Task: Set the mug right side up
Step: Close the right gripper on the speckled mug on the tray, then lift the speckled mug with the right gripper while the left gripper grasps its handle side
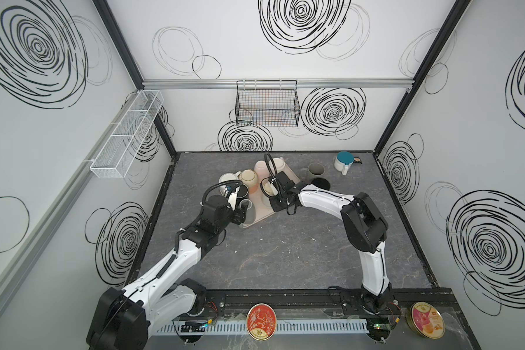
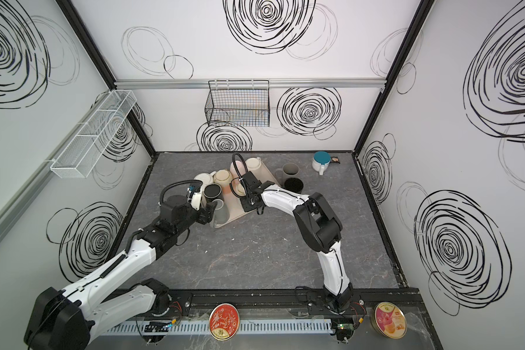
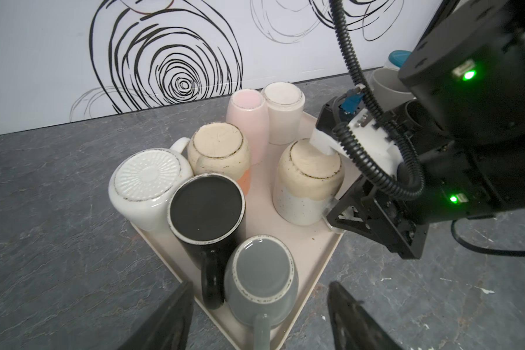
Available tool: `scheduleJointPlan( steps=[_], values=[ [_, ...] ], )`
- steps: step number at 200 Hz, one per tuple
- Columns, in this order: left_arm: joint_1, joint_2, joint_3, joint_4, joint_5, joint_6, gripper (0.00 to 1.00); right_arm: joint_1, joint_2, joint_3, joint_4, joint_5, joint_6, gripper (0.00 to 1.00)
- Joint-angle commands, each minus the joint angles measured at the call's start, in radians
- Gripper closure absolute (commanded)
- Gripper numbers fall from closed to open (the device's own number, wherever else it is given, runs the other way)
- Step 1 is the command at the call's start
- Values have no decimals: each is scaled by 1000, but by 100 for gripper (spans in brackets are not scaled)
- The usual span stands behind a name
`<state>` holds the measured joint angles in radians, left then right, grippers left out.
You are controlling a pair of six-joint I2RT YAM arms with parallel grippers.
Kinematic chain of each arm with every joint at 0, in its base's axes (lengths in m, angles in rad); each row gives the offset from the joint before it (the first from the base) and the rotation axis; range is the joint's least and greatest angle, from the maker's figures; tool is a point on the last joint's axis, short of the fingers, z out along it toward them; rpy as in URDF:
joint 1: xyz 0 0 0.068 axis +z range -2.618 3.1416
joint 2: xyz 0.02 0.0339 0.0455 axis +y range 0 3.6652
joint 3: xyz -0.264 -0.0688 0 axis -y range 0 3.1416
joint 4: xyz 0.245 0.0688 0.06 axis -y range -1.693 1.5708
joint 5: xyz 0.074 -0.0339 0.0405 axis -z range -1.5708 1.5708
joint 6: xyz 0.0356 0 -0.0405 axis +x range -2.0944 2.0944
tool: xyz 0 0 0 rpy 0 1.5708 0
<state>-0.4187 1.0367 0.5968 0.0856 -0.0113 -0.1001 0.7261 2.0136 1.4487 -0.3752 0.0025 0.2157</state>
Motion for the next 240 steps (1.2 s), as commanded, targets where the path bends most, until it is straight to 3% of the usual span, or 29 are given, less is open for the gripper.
scheduleJointPlan(
  steps=[1,30,75,129,176,240],
  values=[
    [-18,9,24,114,45,-24,28,-27,-149,-77,180,-60,22,100],
    [-25,10,18,156,61,-42,28,-79,-250,-187,347,-173,94,100],
    [-26,-13,-12,266,91,-73,28,-103,-352,-253,509,-276,85,100],
    [-8,-56,-62,412,147,-148,26,-119,-441,-322,732,-479,71,100],
    [40,-66,-146,713,342,-272,21,-133,-506,-391,921,-597,121,100],
    [49,-17,-135,801,443,-319,20,-136,-542,-428,1057,-704,194,100]
  ],
)
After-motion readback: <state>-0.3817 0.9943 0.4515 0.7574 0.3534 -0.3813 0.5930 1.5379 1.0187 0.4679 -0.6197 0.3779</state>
